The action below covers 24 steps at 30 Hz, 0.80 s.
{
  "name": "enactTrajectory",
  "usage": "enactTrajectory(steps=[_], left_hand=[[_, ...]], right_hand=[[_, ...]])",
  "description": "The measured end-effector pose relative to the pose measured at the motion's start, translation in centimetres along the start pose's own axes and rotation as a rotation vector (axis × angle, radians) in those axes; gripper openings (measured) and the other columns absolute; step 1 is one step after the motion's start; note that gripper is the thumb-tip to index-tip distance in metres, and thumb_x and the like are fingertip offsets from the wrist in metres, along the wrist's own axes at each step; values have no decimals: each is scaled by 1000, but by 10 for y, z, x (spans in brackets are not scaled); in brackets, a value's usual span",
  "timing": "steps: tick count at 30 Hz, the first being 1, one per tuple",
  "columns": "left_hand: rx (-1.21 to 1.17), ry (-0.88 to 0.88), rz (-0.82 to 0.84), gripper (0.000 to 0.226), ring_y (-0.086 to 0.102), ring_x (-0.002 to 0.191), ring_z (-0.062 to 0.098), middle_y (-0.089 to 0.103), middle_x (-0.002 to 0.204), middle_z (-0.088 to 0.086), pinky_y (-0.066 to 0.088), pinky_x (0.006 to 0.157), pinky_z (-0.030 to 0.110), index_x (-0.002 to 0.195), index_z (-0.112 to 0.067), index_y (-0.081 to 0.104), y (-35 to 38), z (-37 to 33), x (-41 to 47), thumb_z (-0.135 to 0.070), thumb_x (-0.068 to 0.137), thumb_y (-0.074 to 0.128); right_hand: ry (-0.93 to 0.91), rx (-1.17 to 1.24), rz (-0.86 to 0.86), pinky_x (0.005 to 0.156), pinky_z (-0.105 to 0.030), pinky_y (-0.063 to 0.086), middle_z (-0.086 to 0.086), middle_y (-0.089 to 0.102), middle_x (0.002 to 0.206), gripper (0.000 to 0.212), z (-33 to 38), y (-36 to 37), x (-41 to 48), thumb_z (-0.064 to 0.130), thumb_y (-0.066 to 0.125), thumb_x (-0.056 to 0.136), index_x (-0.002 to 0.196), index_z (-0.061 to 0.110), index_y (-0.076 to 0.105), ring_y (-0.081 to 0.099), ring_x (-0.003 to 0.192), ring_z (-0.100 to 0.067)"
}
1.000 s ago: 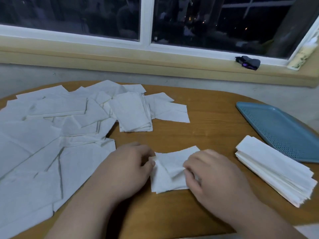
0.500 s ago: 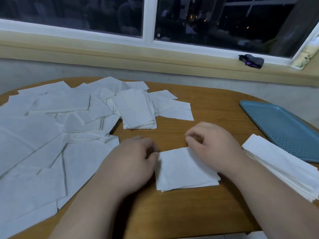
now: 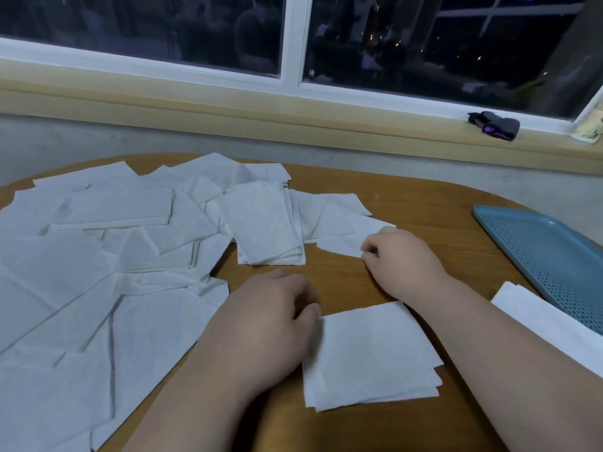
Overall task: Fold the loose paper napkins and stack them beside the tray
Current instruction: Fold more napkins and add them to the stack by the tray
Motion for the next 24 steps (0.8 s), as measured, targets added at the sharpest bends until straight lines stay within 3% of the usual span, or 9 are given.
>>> enactTrajectory(steps=[6,11,15,17,19,22,24], left_hand=[[11,23,8,13,52,97,-3,57,97,-20,50,85,30,96,-40,64,1,-6,-5,-46,93,52],[15,36,2,12,53,94,-2,58,96,-20,50,82,29,94,-40,63,-2,-12,-13,-46,93,53],[8,47,2,10,54,99,-3,58,100,-23,49,84,27,96,-40,63,-5,-13,-19,-44,93,54],[1,59,7,23,53,110,-4,54,115,-28,48,91,26,115,-43,58,-5,-14,-24,-45,92,57],[0,101,13,51,44,122,-6,41,128,-34,41,96,19,136,-47,42,-2,-16,-30,-48,89,62],[69,247,57,74,25,130,-12,26,136,-37,25,96,6,143,-51,28,2,-26,-42,-54,82,70],[133,339,85,72,18,131,-15,24,137,-37,20,98,3,142,-52,32,6,-31,-49,-56,81,70]], right_hand=[[37,-8,-63,83,-36,51,6,62,101,23,-13,-2,-27,25,46,102,104,26,68,57,92,-16],[111,238,-201,63,-23,46,14,58,97,13,-12,-34,-58,29,52,101,97,31,65,53,81,-5],[51,303,-281,69,-20,44,21,60,96,11,-7,-56,-112,30,57,99,96,37,66,53,88,-1],[-4,296,-279,74,-21,44,23,61,97,12,-7,-55,-140,32,57,97,96,37,68,53,91,0],[-82,240,-269,74,-21,45,24,61,95,14,-7,-47,-164,31,56,96,96,36,69,53,91,0],[-173,221,-251,73,-18,48,26,59,90,15,-6,-37,-188,31,54,96,92,37,67,55,88,0],[-198,259,-254,72,-17,48,26,58,89,16,-7,-35,-198,35,49,93,89,37,64,55,87,0]])
Point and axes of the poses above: each hand's wrist, its own x-axis towards the middle knuckle, its own y-axis out of the palm, z = x × y, the point moved 1 cm from there along x, towards the middle knuckle
